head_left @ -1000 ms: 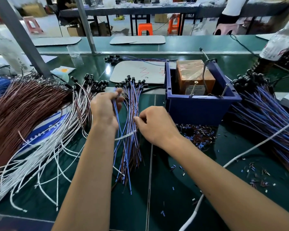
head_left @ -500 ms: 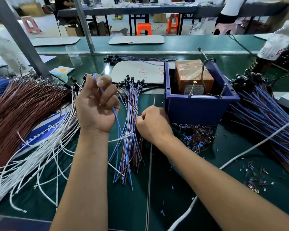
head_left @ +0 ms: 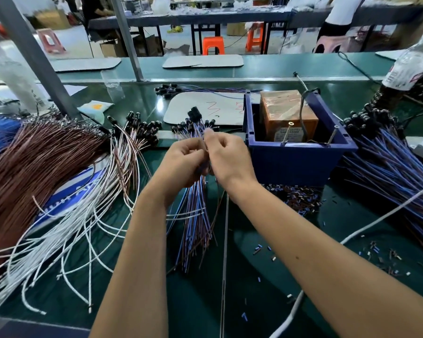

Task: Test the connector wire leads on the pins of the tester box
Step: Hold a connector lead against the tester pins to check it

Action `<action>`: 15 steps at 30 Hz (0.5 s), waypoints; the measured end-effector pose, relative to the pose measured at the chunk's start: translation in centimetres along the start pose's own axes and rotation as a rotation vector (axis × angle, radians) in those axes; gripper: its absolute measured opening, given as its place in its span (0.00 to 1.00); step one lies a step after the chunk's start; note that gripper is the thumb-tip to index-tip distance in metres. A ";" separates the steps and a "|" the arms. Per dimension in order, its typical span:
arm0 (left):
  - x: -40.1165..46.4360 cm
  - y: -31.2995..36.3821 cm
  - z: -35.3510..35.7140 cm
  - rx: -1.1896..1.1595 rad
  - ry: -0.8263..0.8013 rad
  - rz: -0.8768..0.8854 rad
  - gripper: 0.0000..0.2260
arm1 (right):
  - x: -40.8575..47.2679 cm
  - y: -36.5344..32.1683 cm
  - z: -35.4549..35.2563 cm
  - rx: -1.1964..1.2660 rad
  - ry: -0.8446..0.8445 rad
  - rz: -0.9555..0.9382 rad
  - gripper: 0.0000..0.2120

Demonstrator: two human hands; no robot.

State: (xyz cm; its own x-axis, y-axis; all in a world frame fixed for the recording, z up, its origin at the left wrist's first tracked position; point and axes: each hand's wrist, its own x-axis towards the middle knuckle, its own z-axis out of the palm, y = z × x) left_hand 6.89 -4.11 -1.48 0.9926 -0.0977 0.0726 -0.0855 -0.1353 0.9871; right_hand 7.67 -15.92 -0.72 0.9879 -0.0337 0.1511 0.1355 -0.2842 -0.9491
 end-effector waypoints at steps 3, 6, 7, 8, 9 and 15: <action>-0.3 -0.5 -0.1 0.123 -0.016 -0.021 0.10 | 0.5 0.7 0.1 -0.093 -0.014 -0.020 0.19; -0.2 -0.7 -0.6 0.169 0.020 -0.084 0.07 | 0.7 1.2 0.2 -0.129 0.009 -0.027 0.19; 0.0 -0.7 -0.7 0.156 0.093 -0.098 0.09 | 0.7 1.2 0.1 -0.129 0.022 -0.036 0.19; 0.3 -0.8 -0.7 0.140 0.194 -0.105 0.10 | 0.6 1.2 0.1 -0.127 0.029 -0.042 0.18; 0.7 -0.8 -0.8 0.112 0.299 -0.103 0.11 | 0.5 1.2 0.2 -0.115 0.025 -0.043 0.19; 1.4 -0.7 -0.2 -0.278 0.374 -0.040 0.04 | -0.1 1.1 0.4 -0.066 -0.046 -0.062 0.19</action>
State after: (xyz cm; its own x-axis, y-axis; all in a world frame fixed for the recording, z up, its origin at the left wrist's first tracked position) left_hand 8.39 -3.97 -2.06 0.9621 0.2710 0.0296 -0.0705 0.1425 0.9873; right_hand 7.80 -15.87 -1.89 0.9805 0.0289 0.1945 0.1924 -0.3465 -0.9181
